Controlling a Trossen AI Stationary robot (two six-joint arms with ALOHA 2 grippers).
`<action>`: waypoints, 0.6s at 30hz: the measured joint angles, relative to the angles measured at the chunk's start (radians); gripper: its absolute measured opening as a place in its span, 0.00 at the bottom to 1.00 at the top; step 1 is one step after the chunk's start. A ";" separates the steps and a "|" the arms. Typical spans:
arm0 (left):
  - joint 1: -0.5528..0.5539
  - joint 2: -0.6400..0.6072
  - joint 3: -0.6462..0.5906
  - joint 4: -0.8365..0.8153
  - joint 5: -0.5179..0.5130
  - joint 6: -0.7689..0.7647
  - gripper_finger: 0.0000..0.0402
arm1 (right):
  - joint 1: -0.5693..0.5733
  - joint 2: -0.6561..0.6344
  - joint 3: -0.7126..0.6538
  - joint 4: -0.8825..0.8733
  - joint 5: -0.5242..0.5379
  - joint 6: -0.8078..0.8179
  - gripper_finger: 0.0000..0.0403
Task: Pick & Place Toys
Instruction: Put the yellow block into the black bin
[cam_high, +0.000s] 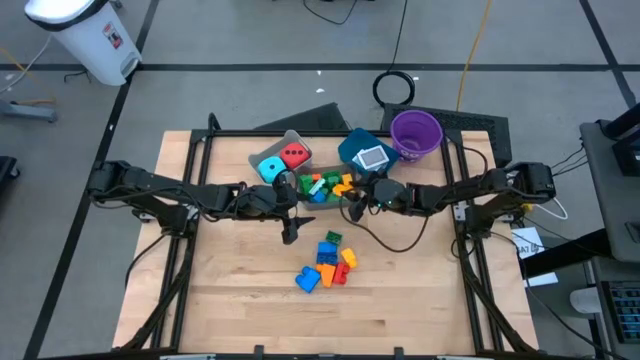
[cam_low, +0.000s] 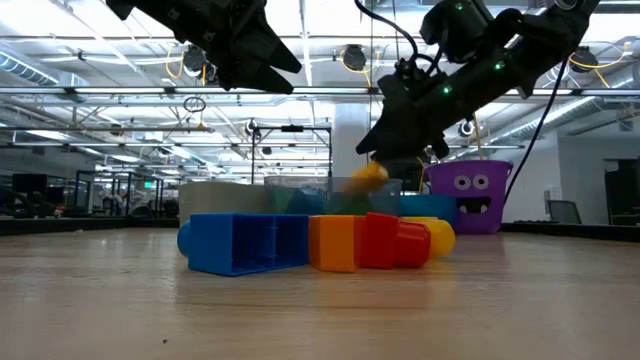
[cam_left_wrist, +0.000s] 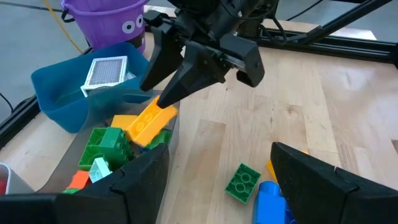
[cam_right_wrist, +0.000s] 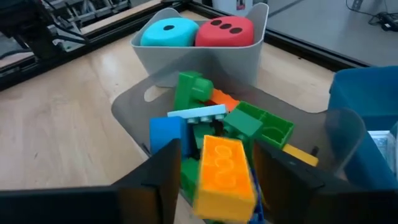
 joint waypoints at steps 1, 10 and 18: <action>0.000 0.000 0.000 0.000 0.000 0.000 0.71 | 0.000 0.000 -0.001 0.001 0.000 0.000 0.44; 0.000 0.000 0.000 0.000 0.000 -0.001 0.71 | 0.012 0.000 -0.026 0.100 -0.087 -0.032 0.53; 0.000 0.000 0.000 0.000 0.000 0.000 0.71 | 0.149 0.000 -0.026 0.257 -0.317 -0.174 0.52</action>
